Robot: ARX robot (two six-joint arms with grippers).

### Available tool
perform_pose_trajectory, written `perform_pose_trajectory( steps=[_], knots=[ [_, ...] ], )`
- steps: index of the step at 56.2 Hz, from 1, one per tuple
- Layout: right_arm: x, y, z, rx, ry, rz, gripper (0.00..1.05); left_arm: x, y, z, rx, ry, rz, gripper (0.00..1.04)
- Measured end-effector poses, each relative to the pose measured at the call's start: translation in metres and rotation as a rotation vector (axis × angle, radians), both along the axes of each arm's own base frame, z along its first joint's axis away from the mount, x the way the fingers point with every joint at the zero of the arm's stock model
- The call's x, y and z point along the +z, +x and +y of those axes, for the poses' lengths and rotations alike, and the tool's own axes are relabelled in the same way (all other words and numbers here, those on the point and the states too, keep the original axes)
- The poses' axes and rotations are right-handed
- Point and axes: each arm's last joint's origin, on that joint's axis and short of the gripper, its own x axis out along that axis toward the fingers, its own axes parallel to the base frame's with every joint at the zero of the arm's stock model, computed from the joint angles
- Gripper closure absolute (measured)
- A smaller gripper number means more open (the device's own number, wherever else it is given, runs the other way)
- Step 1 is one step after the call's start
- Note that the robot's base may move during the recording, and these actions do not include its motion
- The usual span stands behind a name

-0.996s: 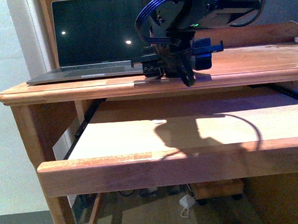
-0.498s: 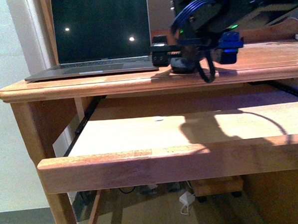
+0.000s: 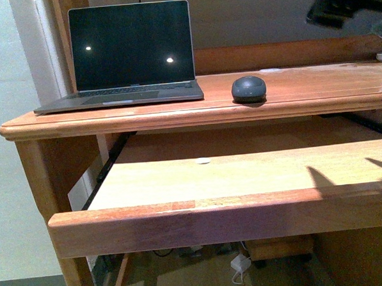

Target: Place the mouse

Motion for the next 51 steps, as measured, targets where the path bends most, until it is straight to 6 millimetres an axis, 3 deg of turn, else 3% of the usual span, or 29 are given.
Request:
perform_pose_trajectory(
  steps=[5,13,22,28,40,51],
  knots=[
    [-0.021,-0.035,-0.019,0.07,-0.011,0.04,0.07,0.0,0.0,0.0,0.0,0.0,0.0,0.08],
    [-0.053,-0.077,-0.029,0.192,-0.044,0.077,0.07,0.0,0.0,0.0,0.0,0.0,0.0,0.08],
    [-0.087,-0.097,-0.026,0.248,-0.1,0.113,0.07,0.0,0.0,0.0,0.0,0.0,0.0,0.08],
    [-0.107,-0.098,-0.016,0.257,-0.142,0.128,0.07,0.0,0.0,0.0,0.0,0.0,0.0,0.08],
    [-0.13,-0.08,0.015,0.238,-0.178,0.134,0.07,0.0,0.0,0.0,0.0,0.0,0.0,0.08],
    [-0.136,-0.058,0.045,0.219,-0.185,0.129,0.07,0.0,0.0,0.0,0.0,0.0,0.0,0.08]
  ],
)
